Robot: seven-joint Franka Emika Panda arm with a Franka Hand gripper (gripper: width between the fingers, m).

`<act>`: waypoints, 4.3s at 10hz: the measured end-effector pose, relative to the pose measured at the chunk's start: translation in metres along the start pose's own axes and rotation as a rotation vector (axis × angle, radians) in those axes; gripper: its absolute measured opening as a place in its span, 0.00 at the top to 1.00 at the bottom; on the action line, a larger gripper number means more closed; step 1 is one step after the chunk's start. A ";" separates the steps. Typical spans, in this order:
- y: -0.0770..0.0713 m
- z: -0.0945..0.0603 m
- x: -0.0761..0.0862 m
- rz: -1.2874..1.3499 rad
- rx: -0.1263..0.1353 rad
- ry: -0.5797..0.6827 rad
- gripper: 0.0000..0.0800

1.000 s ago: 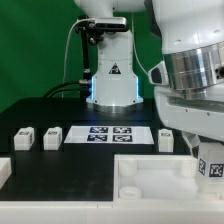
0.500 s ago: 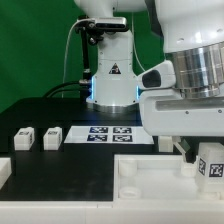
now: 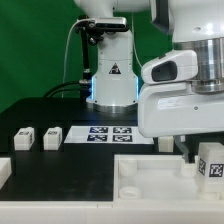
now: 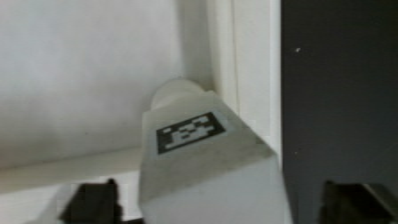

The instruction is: Assemble one leg

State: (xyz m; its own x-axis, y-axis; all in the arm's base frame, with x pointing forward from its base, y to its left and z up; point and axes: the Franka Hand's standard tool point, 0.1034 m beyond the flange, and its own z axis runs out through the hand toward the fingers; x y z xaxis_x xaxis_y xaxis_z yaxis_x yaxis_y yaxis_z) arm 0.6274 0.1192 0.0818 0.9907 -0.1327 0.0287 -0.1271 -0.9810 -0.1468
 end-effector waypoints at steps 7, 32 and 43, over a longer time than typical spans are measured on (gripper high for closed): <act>0.009 0.002 0.001 0.765 0.037 -0.018 0.62; 0.007 0.005 -0.001 0.478 -0.009 0.026 0.63; 0.002 0.009 -0.007 0.596 0.004 0.002 0.20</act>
Offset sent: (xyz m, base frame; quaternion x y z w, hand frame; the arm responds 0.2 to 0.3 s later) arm 0.0000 0.0000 0.0000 0.0000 0.0000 0.2667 0.9638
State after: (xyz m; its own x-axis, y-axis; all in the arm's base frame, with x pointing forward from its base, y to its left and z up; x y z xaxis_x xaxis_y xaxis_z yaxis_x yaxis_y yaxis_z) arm 0.6206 0.1195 0.0728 0.7485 -0.6606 -0.0575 -0.6611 -0.7367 -0.1421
